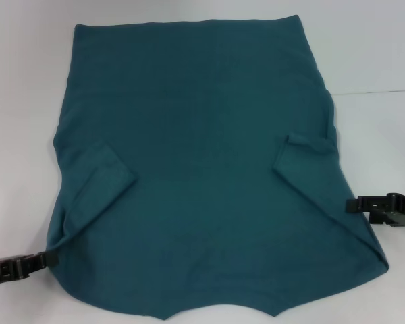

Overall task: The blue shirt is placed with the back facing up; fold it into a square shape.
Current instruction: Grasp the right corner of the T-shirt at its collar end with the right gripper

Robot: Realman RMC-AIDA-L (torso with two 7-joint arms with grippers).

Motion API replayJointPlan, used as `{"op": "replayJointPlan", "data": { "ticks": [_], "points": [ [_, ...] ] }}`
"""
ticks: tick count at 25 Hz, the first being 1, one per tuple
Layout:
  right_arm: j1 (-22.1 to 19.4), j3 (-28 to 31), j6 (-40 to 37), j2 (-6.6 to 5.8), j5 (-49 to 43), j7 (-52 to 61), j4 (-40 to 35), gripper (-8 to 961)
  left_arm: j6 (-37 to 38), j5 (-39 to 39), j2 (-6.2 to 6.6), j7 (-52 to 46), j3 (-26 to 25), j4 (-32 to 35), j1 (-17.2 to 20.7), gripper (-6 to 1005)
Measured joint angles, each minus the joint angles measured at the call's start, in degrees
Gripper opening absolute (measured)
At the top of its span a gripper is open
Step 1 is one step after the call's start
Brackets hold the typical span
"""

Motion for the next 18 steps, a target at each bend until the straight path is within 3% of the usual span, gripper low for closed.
{"op": "replayJointPlan", "data": {
  "ticks": [10,18],
  "points": [
    [0.96,-0.17,-0.61,0.55,-1.46,0.09,-0.14,834,-0.17,0.0,0.0,0.0,0.0,0.0,-0.18,50],
    [1.28,0.07,-6.37,1.16,-1.47,0.04,-2.94,833,-0.48,0.0,0.0,-0.43,0.07,-0.01,-0.26,49]
  ]
}}
